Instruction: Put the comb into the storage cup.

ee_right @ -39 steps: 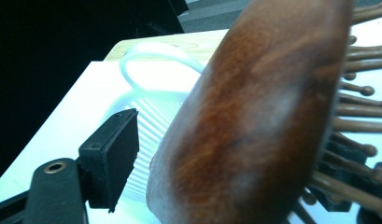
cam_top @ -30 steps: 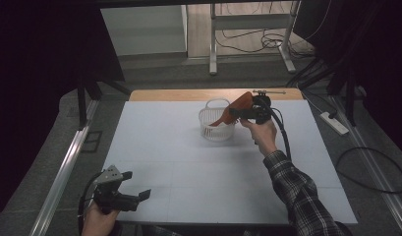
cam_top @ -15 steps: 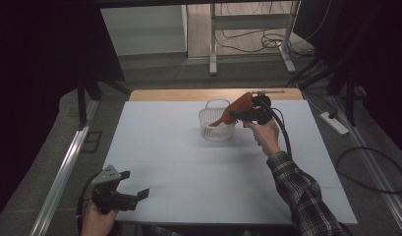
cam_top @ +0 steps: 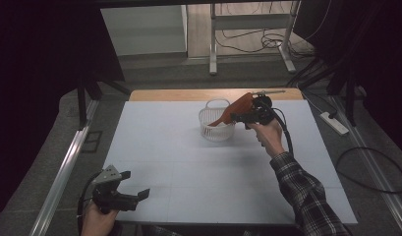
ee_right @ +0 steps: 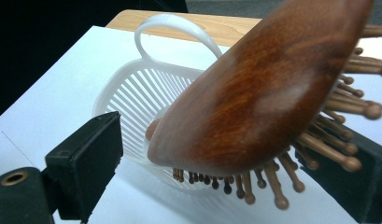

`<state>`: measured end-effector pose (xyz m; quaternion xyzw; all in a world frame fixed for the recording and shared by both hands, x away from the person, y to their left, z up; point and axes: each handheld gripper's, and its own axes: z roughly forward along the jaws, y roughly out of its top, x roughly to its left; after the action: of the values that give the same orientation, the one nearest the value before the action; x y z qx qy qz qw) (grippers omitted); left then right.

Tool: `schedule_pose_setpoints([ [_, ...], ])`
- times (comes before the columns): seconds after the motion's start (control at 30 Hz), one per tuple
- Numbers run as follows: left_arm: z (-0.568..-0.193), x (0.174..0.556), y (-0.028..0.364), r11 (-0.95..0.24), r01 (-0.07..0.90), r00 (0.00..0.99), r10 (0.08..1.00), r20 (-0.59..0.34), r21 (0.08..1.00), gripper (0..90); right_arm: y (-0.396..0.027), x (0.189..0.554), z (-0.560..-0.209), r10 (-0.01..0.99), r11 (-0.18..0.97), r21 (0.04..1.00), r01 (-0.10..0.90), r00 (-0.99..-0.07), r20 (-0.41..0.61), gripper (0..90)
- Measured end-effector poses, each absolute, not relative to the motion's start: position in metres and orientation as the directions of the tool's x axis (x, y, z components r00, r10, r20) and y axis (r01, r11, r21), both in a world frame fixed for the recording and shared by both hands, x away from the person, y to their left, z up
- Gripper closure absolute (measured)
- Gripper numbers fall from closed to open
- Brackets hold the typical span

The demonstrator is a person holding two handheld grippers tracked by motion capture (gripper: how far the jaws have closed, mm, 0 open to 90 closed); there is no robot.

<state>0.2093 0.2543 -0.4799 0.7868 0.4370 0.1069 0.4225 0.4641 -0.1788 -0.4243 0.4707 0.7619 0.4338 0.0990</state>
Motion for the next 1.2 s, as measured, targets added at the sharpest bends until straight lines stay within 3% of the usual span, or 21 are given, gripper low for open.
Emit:
schedule_pose_setpoints([
  [1.2, -0.480, 0.210, 0.254, -0.265, 0.599, 0.596, 0.778, -0.199, 0.756, 0.8, -0.185, 0.446, -0.414, 0.781, 0.299, 0.765, 0.570, -0.607, 0.148, 0.0],
])
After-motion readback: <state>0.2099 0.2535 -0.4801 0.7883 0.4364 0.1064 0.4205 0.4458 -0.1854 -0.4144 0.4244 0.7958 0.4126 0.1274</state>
